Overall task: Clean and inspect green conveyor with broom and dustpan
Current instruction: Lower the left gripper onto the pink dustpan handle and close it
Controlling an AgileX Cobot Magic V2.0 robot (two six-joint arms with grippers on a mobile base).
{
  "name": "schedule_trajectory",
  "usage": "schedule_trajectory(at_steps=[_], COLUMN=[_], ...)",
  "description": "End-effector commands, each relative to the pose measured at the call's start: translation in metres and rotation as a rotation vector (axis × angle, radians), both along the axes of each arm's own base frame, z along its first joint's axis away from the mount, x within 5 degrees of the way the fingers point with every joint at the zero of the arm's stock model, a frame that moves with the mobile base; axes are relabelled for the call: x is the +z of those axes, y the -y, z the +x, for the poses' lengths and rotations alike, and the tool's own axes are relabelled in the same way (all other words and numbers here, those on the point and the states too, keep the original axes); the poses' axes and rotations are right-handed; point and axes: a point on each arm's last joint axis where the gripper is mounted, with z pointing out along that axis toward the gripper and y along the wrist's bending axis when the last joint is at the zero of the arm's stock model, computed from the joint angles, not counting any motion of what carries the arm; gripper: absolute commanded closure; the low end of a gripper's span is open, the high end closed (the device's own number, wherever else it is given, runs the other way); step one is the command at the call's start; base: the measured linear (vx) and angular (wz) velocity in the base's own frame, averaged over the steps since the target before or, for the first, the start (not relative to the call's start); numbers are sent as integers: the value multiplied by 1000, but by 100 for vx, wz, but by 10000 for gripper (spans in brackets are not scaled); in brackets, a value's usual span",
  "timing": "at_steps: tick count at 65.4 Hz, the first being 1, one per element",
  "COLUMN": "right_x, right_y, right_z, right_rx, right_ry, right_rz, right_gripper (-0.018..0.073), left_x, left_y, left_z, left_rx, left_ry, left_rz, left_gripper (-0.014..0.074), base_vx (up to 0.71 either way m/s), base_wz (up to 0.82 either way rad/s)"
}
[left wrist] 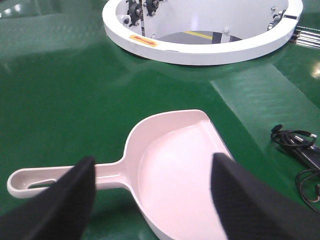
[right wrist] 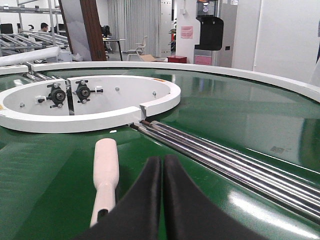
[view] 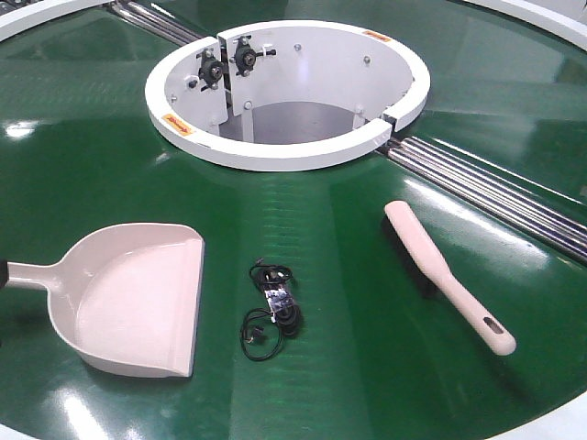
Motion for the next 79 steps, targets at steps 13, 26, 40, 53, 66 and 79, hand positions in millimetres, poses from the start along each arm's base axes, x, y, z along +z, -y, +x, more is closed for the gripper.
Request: schedule_trajectory(at_steps=[13, 26, 40, 53, 66, 79], right_x=[7, 7, 7, 7, 7, 7], right_y=[0, 0, 0, 0, 0, 0], right_z=[-1, -1, -1, -1, -1, -1], right_rx=[-4, -4, -4, -4, -4, -4], right_ry=[85, 85, 85, 85, 85, 86], right_rz=[-8, -8, -8, -8, -8, -8], right_gripper=[568, 568, 568, 568, 568, 568], left_x=[35, 97, 127, 95, 61, 41], left_y=[2, 0, 3, 8, 7, 2], left_z=[3, 12, 42, 85, 121, 141], left_rx=[-6, -38, -216, -493, -583, -615], left_ry=[95, -1, -188, -366, -504, -660], left_rz=[-55, 127, 465, 768, 870, 937], left_gripper=[29, 41, 41, 41, 41, 41], base_vx=[0, 0, 0, 0, 0, 0], base_wz=[0, 0, 0, 0, 0, 0])
